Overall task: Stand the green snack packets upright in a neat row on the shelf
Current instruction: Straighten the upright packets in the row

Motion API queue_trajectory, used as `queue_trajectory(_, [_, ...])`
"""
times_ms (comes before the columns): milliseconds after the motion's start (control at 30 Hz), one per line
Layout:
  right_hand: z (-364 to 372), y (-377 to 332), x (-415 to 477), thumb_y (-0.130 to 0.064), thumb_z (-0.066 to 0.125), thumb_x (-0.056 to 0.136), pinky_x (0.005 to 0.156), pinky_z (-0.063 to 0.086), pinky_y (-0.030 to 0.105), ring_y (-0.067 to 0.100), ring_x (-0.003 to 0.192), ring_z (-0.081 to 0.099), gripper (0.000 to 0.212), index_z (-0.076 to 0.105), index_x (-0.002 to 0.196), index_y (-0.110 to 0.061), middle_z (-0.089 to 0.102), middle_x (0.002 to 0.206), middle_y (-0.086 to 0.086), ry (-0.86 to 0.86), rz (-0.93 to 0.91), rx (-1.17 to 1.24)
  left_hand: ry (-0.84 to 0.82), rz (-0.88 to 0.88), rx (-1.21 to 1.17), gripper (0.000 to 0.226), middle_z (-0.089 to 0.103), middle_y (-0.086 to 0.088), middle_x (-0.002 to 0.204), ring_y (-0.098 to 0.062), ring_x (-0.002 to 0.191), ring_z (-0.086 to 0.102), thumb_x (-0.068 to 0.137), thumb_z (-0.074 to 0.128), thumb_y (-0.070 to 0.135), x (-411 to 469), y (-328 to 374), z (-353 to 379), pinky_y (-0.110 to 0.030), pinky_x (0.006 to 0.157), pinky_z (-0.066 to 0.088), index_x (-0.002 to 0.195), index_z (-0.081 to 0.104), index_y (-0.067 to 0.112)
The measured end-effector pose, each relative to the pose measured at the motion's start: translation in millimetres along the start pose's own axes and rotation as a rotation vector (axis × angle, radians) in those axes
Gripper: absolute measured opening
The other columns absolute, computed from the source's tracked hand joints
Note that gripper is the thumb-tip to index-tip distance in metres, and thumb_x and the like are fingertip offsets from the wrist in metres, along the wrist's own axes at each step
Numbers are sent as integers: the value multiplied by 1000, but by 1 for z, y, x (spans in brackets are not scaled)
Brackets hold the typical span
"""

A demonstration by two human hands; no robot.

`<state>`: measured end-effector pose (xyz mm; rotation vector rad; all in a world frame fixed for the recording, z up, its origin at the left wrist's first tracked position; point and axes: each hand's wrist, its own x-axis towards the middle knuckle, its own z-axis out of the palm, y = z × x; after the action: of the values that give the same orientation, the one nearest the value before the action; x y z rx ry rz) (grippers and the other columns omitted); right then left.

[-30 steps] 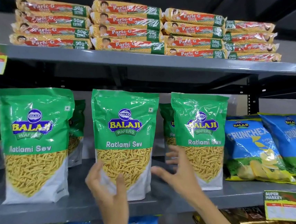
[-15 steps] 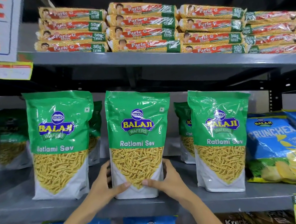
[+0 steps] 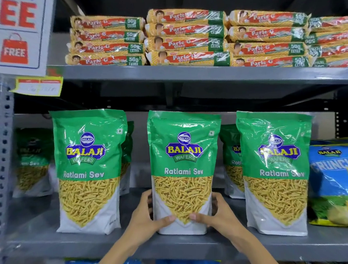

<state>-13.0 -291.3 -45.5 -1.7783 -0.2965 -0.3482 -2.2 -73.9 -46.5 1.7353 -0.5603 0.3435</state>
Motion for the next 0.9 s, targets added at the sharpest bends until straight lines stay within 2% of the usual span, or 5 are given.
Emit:
queue_trajectory(300, [13, -13, -19, -63, 78, 41, 104, 36, 38, 11, 121, 43, 109, 31, 133, -28, 43, 130, -10, 321, -111, -200, 308, 175, 50, 101, 40, 13, 135, -1, 121, 45, 52, 78, 54, -23, 5, -5, -29, 99, 40, 135, 29, 25])
queue_trajectory(400, [35, -32, -37, -51, 76, 60, 99, 41, 48, 15, 108, 55, 60, 44, 110, -46, 58, 110, -17, 651, -392, -203, 701, 308, -8, 66, 49, 7, 124, -5, 113, 49, 68, 77, 28, -43, 17, -40, -28, 98, 39, 121, 39, 42])
queue_trajectory(500, [73, -50, -42, -47, 67, 59, 87, 46, 35, 9, 92, 59, 47, 47, 102, -46, 59, 102, -19, 488, -514, -138, 951, 326, 35, 81, 38, -1, 129, -14, 118, 43, 61, 68, 59, -44, 10, -97, -32, 103, 32, 129, 36, 28])
queue_trajectory(700, [155, -60, -11, -58, 71, 60, 98, 42, 26, 6, 119, 45, 86, 25, 130, -40, 44, 129, -18, -154, -305, -329, 492, 0, -34, 156, 28, -13, 148, -25, 132, 33, 12, 72, 77, -27, -29, -174, -38, 104, 30, 142, 16, 11])
queue_trajectory(900, [188, -58, 21, -39, 74, 71, 86, 37, 19, 8, 108, 46, 68, 37, 125, -22, 50, 129, -4, -224, -76, -159, 276, -71, 44, 141, 46, -3, 129, -20, 116, 49, 17, 83, 64, -26, -43, -185, -36, 99, 40, 137, 22, 25])
